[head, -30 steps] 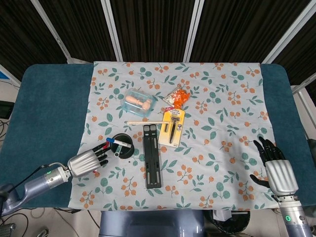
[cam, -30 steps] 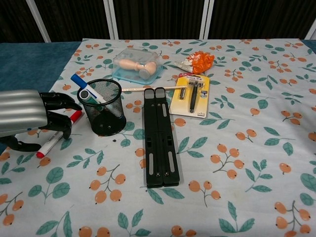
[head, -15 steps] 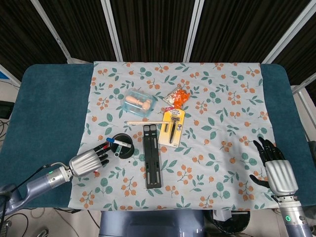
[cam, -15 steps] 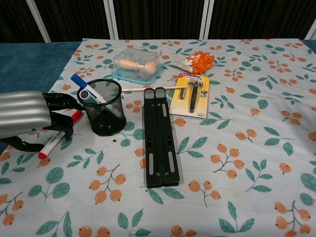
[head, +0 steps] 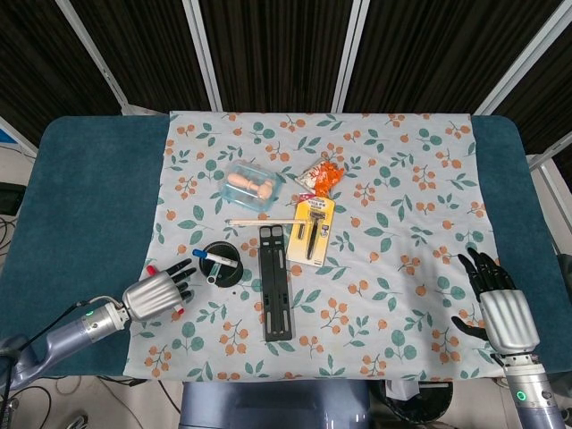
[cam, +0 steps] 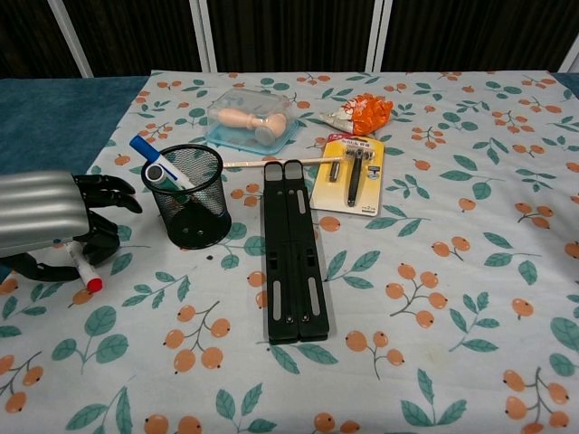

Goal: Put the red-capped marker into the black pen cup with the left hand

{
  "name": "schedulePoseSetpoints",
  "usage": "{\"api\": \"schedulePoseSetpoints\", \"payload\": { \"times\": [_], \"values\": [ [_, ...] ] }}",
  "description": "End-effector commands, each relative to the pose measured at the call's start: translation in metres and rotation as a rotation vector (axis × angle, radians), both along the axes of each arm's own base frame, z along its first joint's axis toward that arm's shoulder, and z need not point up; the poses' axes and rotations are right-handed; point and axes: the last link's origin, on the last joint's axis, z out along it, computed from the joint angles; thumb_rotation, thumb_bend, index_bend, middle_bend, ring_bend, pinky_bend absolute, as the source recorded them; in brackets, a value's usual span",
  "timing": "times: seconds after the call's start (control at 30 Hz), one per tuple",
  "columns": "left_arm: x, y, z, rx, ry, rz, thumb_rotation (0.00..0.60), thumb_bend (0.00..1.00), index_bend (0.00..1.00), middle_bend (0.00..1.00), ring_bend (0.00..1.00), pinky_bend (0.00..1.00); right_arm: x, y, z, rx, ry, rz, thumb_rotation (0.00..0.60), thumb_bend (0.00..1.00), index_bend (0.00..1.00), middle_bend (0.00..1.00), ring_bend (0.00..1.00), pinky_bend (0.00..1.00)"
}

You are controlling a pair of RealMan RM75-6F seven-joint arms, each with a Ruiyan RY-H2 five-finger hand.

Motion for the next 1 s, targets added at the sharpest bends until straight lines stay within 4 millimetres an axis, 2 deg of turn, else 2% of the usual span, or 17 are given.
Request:
{"api": "schedulePoseSetpoints", "payload": {
  "times": [0.03,0.2,0.57,0.8,1.0],
  "values": [
    [-0.001,0.0,0.002,0.004,-0.007,0.007,0.6,0.3,0.59,0.58,0.17,0.15,0.0,0.0,0.0,-0.001,-0.001,0.0,0.6,0.16,0.0,0.0,0.0,0.18],
    [0.0,0.001,0.008,0.013,-0.027,0.007,0.6,0.34,0.6,0.59,0.18,0.16,0.0,0.0,0.001,-0.001,-0.002,0.0,0.6,0.16,0.0,0.0,0.0,0.18],
    [0.014,-0.005,0.038,0.033,-0.184,0.014,0.6,0.34,0.61,0.61,0.2,0.17,0.0,-0.001,0.001,-0.002,-0.008,-0.004,0.6,0.16,0.0,0.0,0.0,0.18],
    [0.03,-0.014,0.067,0.036,-0.308,-0.008,0.6,0.34,0.62,0.61,0.21,0.18,0.0,0.0,0.002,-0.005,-0.012,0.002,0.6,0.16,0.0,0.0,0.0,0.18],
    [0.052,-0.023,0.091,0.023,-0.483,0.028,0.6,0.34,0.62,0.62,0.23,0.2,0.0,0.0,0.002,-0.004,-0.014,0.0,0.6,0.16,0.0,0.0,0.0,0.18]
  ]
}}
